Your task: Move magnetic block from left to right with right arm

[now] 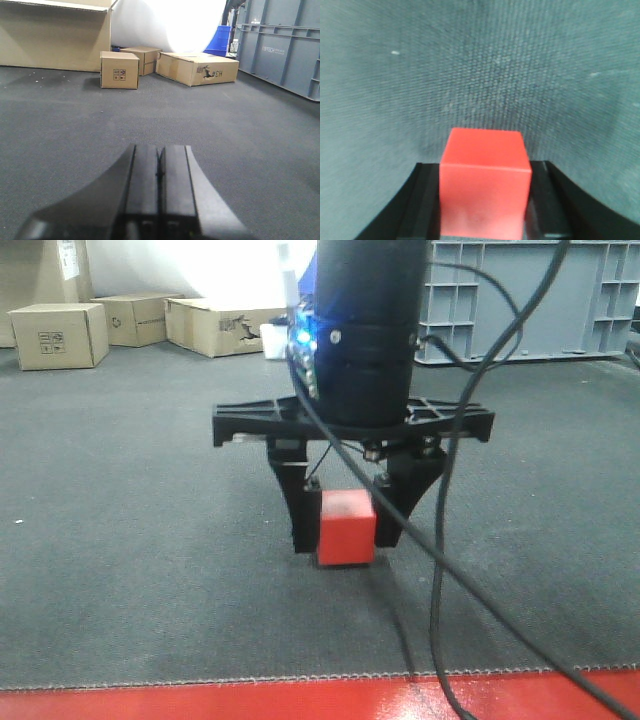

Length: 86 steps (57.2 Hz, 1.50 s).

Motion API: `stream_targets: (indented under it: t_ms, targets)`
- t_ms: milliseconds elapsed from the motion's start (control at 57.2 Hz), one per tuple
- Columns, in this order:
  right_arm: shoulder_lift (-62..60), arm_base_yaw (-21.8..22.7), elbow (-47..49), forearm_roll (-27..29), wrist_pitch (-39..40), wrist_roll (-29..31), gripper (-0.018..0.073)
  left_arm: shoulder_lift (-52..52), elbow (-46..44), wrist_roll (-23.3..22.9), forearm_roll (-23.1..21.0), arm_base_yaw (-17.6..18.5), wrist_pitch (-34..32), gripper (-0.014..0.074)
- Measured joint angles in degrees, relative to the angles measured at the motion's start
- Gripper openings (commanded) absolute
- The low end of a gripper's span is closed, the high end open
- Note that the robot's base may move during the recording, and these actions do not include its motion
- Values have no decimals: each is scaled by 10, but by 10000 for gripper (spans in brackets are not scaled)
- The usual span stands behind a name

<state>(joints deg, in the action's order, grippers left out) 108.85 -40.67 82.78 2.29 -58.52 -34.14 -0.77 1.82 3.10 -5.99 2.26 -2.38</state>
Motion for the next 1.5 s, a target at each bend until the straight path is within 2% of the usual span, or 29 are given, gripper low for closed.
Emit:
stream_targets:
  t_ms: [210,455,717,787,874,1032,1189,1364,1504]
  targets:
    - [3,0,0,8,1,0,561,0,0,0,0,0,0,-126]
    - [-3,0,0,7,1,0,563,0,0,0,0,0,0,-126]
    - [-87,1,-8,-37,5,0,563,0,0,0,0,0,0,-126]
    - [-121,5,-28,-53,16,5,540,0,0,0,0,0,0,-126]
    - [-171,22,-73,-64,40,26,452,0,0,0,0,0,0,-126]
    - [-255,74,-169,-68,101,75,218,0,0,0,0,0,0,-126]
    - [-341,153,-271,-50,163,164,41,0,0,0,0,0,0,-126]
    - [-434,239,-371,-16,227,283,32,0,0,0,0,0,0,-126]
    - [-511,306,-444,7,299,341,32,0,0,0,0,0,0,-126]
